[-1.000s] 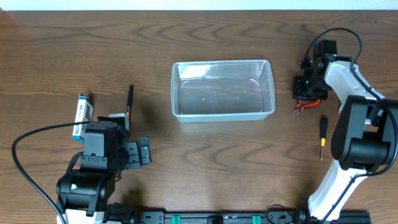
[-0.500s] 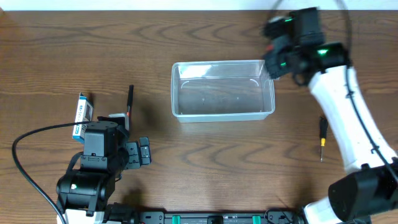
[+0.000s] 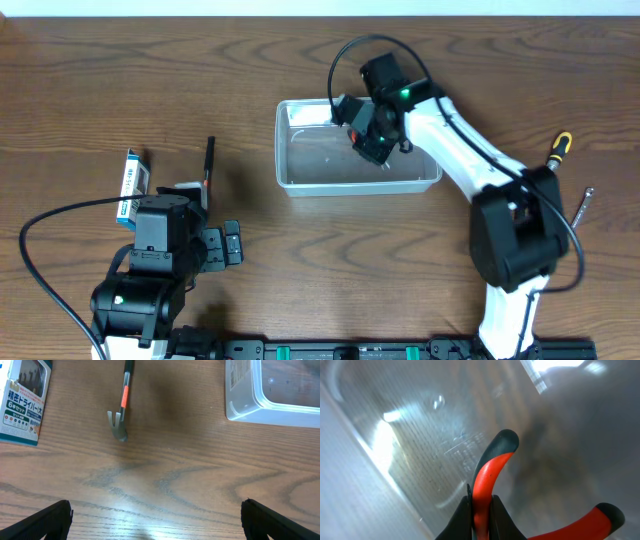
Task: Pack container
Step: 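Carry the pliers into the container and open the right gripper, then move the right gripper over the small black screwdriver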
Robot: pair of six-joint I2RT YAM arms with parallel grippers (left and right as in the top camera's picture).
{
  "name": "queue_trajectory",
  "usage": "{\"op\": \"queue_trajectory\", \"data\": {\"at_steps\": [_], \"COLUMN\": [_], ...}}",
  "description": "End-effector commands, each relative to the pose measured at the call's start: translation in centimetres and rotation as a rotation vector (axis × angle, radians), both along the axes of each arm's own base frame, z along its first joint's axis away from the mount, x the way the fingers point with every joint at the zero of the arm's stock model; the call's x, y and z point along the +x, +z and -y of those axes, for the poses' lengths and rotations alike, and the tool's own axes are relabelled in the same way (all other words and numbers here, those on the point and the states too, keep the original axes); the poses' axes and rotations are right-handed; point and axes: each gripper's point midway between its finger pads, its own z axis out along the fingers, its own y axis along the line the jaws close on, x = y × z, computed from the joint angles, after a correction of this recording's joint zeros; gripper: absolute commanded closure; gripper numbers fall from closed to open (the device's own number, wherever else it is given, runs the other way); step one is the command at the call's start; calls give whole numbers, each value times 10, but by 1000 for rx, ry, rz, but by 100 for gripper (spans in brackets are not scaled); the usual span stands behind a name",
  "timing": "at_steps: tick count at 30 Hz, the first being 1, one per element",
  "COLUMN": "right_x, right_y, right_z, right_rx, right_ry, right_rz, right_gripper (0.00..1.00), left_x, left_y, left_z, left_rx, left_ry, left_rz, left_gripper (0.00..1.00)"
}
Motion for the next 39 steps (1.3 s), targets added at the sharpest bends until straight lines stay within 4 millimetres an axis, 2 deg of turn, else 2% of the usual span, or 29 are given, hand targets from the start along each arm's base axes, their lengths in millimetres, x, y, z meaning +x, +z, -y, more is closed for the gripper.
{"op": "queue_trajectory", "data": {"at_steps": [1, 4, 5, 6, 8, 10, 12, 14, 16, 19, 20, 21, 22, 23, 25, 28, 30, 32, 35, 39], "right_x": [-7, -13, -13, -13, -10, -5, 5, 19, 37, 63, 67, 68, 66, 61, 49, 24, 7, -8, -37, -91], "right_y": [-15, -23, -23, -23, -21, -18, -7, 18, 56, 125, 149, 166, 185, 204, 219, 229, 230, 228, 221, 208], "right_z": [-1, 2, 2, 2, 2, 2, 3, 7, 17, 51, 67, 80, 98, 127, 169, 228, 257, 273, 286, 293], "right_rx": [2, -13, -15, -15, -14, -17, -20, -31, -37, -26, -5, 20, 56, 100, 134, 134, 115, 113, 108, 89], "right_ry": [34, 33, 30, 30, 29, 17, -37, -112, -218, -502, -606, -683, -772, -916, -1101, -1326, -1417, -1465, -1516, -1599], "right_rz": [-47, -81, -84, -84, -73, -55, -27, 22, 102, 258, 301, 324, 344, 348, 332, 299, 276, 238, 162, 56], "right_gripper": [91, 82, 77, 66, 57, 57, 57, 57, 56, 51, 45, 12, 1, 1, 1, 1, 1, 1, 1, 1], "left_x": [1, 1, 1, 1, 1, 1, 1, 1, 1, 1, 2, 2, 2, 2, 2, 2, 2, 2, 2, 2], "left_y": [4, 4, 4, 4, 4, 4, 4, 4, 4, 4, 4, 4, 4, 4, 4, 4, 4, 4, 4, 4], "left_z": [-3, -3, -3, -3, -3, -3, -3, -3, -3, -3, -3, -3, -3, -3, -3, -3, -3, -3, -3, -3], "left_rx": [4, 4, 5, 5, 5, 5, 5, 5, 5, 5, 5, 5, 5, 5, 5, 5, 5, 5, 5, 5], "left_ry": [19, 19, 19, 19, 19, 19, 19, 19, 19, 19, 19, 19, 20, 19, 19, 19, 19, 19, 19, 19], "left_rz": [9, 9, 9, 9, 10, 10, 10, 10, 10, 10, 10, 11, 11, 11, 11, 11, 11, 11, 11, 11], "left_gripper": [2, 2, 2, 2, 2, 2, 2, 2, 2, 2, 2, 2, 2, 2, 2, 2, 2, 2, 2, 2]}}
